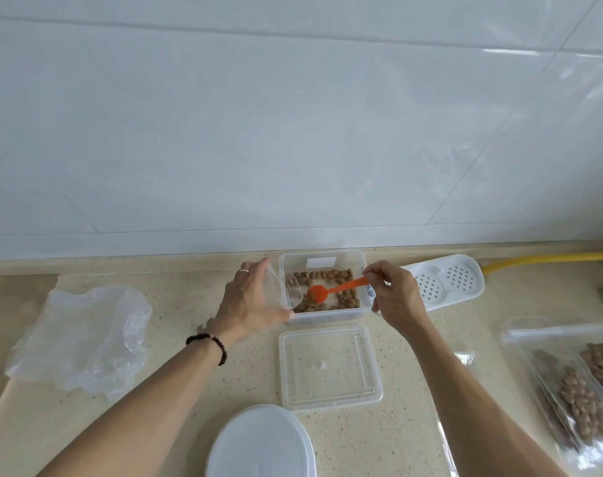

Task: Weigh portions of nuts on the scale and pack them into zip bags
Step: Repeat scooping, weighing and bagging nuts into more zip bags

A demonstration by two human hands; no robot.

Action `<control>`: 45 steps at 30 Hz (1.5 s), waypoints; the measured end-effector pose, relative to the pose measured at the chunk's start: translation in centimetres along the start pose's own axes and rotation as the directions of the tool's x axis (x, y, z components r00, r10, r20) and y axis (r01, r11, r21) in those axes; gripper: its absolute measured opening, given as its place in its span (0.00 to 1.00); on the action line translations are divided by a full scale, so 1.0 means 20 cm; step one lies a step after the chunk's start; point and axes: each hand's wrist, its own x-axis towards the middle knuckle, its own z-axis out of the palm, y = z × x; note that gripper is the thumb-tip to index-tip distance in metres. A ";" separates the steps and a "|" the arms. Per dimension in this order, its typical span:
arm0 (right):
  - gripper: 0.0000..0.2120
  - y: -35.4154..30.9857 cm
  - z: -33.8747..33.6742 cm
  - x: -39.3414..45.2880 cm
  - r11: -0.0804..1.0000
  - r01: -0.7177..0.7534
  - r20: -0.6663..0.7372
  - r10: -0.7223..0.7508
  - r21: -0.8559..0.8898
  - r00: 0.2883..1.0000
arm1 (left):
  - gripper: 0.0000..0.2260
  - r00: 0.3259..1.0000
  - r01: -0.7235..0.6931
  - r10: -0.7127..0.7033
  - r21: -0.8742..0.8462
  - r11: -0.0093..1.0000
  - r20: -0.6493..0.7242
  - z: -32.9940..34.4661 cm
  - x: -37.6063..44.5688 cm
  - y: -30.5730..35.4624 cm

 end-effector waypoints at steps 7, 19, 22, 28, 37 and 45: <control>0.06 0.04 0.07 -0.01 0.986 -0.134 0.145 0.119 0.097 0.982 | 0.51 1.000 -0.002 0.001 0.017 1.000 0.011 0.00 -0.01 0.01; 0.05 0.05 0.06 0.00 0.872 -0.339 -0.027 0.372 0.352 0.928 | 0.50 1.000 -0.011 0.012 0.053 0.999 -0.010 0.00 -0.01 0.00; 0.06 0.05 0.03 0.01 0.860 -0.333 -0.058 0.383 0.387 0.922 | 0.49 1.000 -0.022 0.023 0.065 0.998 -0.011 0.00 -0.01 0.01; 0.05 0.00 -0.07 0.03 0.863 -0.281 -0.130 0.363 0.420 0.922 | 0.47 0.998 -0.052 0.054 0.065 0.997 -0.022 -0.01 0.00 0.05; 0.06 -0.34 -0.12 -0.03 0.979 -0.012 -0.129 0.039 0.203 0.991 | 0.47 0.998 -0.049 0.050 0.011 0.999 -0.034 0.00 0.06 0.13; 0.08 -0.50 -0.06 -0.12 0.943 0.325 0.016 -0.325 -0.075 0.946 | 0.46 0.996 -0.069 0.061 -0.125 0.990 -0.067 -0.06 0.01 0.14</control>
